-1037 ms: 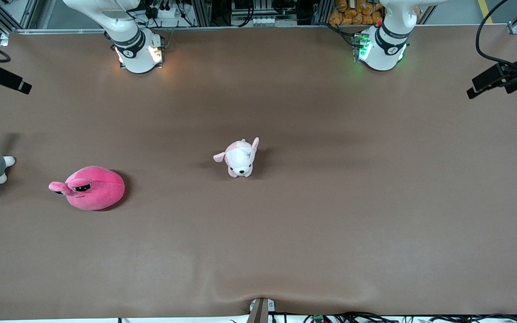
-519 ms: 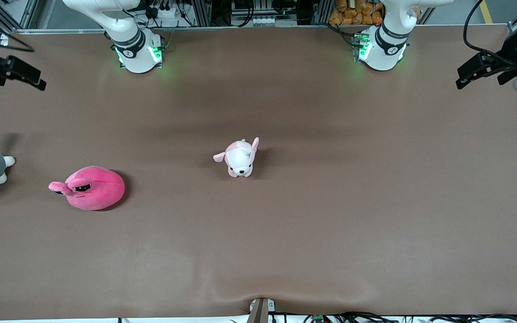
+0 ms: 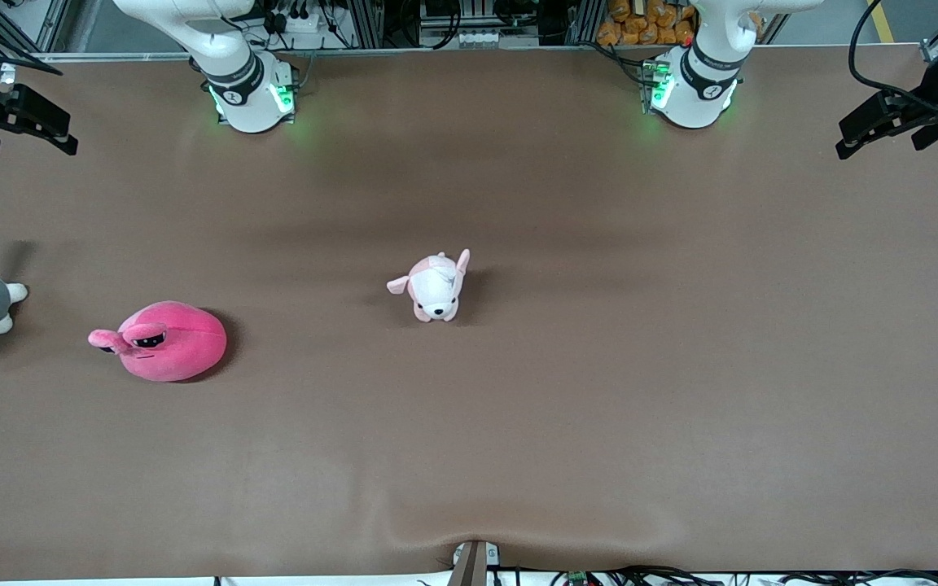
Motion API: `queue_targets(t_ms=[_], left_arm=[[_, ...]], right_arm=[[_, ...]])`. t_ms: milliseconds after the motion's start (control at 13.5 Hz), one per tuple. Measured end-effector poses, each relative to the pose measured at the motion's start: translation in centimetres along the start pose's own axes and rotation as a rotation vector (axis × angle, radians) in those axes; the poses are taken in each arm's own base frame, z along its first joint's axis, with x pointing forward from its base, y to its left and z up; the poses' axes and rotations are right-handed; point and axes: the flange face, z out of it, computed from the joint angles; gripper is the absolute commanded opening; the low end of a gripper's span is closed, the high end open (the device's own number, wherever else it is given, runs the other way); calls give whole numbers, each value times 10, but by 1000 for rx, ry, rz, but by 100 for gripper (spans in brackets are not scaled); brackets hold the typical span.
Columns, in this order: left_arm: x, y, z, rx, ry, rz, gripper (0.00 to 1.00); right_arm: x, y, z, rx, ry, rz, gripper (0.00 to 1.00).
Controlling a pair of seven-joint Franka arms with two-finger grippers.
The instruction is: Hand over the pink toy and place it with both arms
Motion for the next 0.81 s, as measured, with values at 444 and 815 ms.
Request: queue_targets(t_ms=[444, 815], left_arm=[[-1, -11, -7, -7, 14, -20, 100], [-1, -16, -11, -10, 22, -7, 100]], right_arm=[[2, 3, -5, -3, 29, -1, 100], [3, 4, -6, -2, 39, -1, 100]])
